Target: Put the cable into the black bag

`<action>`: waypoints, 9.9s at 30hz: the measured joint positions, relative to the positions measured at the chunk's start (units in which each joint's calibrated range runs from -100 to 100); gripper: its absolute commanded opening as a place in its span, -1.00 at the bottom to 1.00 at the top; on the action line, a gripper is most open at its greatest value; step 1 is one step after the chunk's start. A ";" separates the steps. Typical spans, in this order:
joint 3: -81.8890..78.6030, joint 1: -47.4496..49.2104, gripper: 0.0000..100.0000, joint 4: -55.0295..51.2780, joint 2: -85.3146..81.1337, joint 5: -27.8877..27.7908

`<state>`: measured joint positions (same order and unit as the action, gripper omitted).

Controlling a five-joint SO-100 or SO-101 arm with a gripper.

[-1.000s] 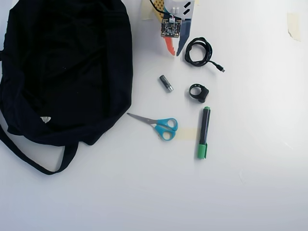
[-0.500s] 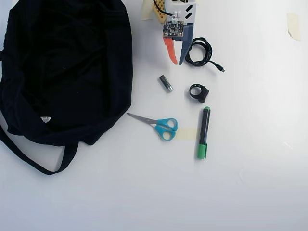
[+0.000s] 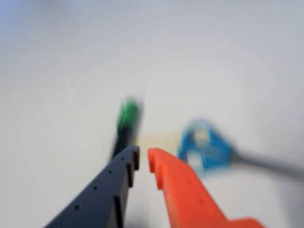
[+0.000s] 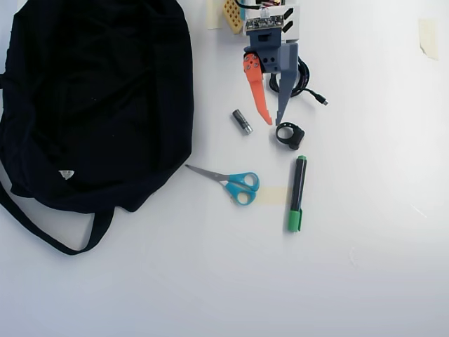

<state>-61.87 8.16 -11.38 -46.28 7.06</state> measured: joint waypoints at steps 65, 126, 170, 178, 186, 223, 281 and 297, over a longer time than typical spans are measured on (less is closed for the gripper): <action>53.62 5.51 -0.96 -50.06 29.72 -8.79; 27.04 16.16 -0.31 -69.56 17.52 1.71; 3.30 21.31 -0.30 -49.46 17.43 12.26; 0.00 21.31 -0.31 -46.37 17.35 12.26; -2.44 21.31 -0.31 -42.34 17.35 12.26; -3.46 20.13 -0.87 -42.34 17.35 12.45; 11.71 15.28 -0.96 -42.42 6.31 9.13; 11.71 -3.31 -0.96 -42.42 1.08 -6.30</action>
<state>-50.16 4.85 -53.80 -45.21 0.76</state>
